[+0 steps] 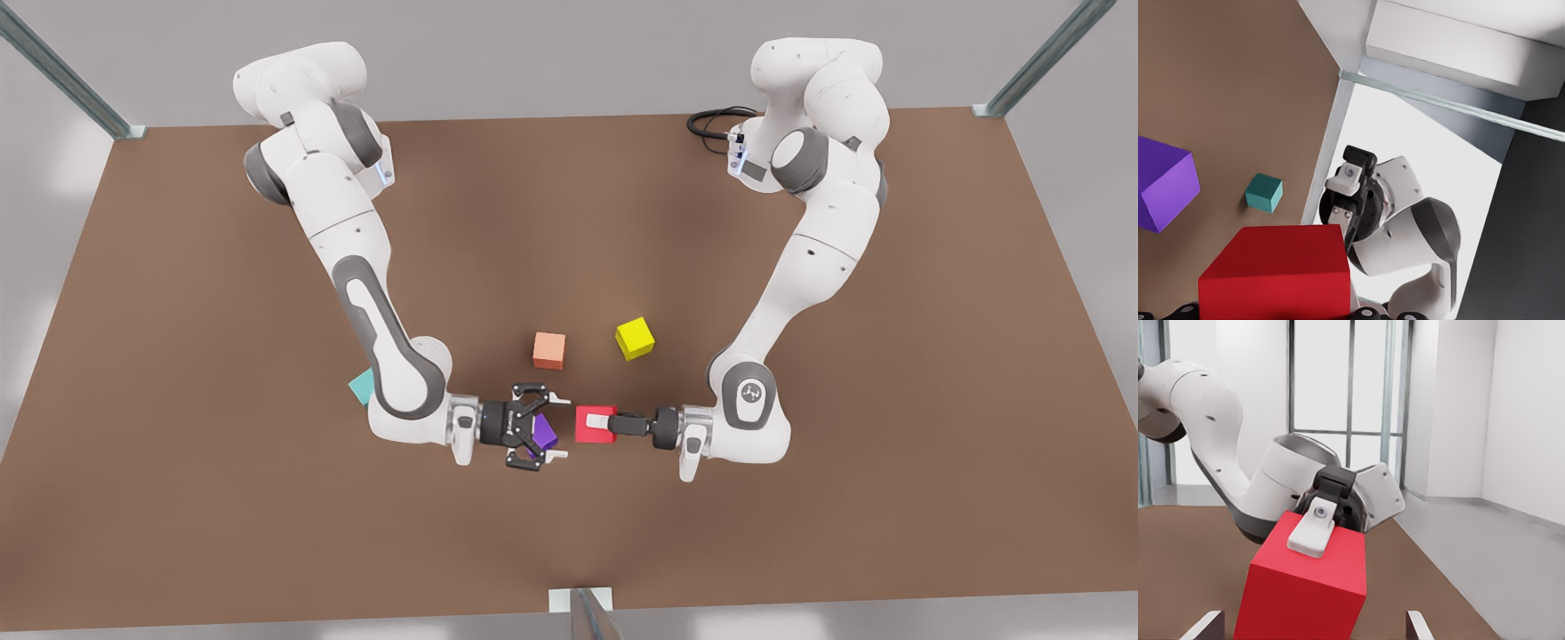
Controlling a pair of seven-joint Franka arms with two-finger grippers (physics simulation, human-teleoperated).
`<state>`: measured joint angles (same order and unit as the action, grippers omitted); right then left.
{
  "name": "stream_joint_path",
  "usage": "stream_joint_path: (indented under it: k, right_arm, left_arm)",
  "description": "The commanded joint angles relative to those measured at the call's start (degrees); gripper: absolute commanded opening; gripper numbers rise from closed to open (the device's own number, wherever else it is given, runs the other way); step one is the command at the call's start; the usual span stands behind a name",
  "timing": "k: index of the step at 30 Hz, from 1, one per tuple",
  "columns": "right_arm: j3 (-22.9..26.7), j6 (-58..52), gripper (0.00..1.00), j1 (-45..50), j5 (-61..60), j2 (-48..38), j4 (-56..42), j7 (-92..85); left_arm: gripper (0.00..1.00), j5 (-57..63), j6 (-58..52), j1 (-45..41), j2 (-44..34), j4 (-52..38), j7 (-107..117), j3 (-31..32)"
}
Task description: Pick up red wooden cube and pass to hand red wooden cube and place in blue wooden cube
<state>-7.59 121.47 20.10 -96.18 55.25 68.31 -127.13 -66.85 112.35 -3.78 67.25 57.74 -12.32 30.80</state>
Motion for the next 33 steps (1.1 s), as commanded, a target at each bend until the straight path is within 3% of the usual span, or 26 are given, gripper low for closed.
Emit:
stream_joint_path:
  k: [1, 30, 33]
  right_arm:
    - [-0.58, 1.49, 1.00, 0.03, 0.03, 0.38, -0.46, -4.62]
    - [-6.64, 9.93, 1.00, 1.96, 0.03, 4.51, -4.94, -4.27]
    - [-6.56, 12.83, 0.71, 3.19, 0.12, 4.42, -5.11, -4.27]
  left_arm:
    - [0.55, -0.74, -0.38, 0.00, -0.10, 0.00, -4.91, 0.05]
    - [0.55, -0.91, -0.38, 0.00, -0.10, 0.00, -4.91, 0.05]
    - [0.55, -0.91, -0.29, 0.00, -0.10, 0.00, -4.82, 0.05]
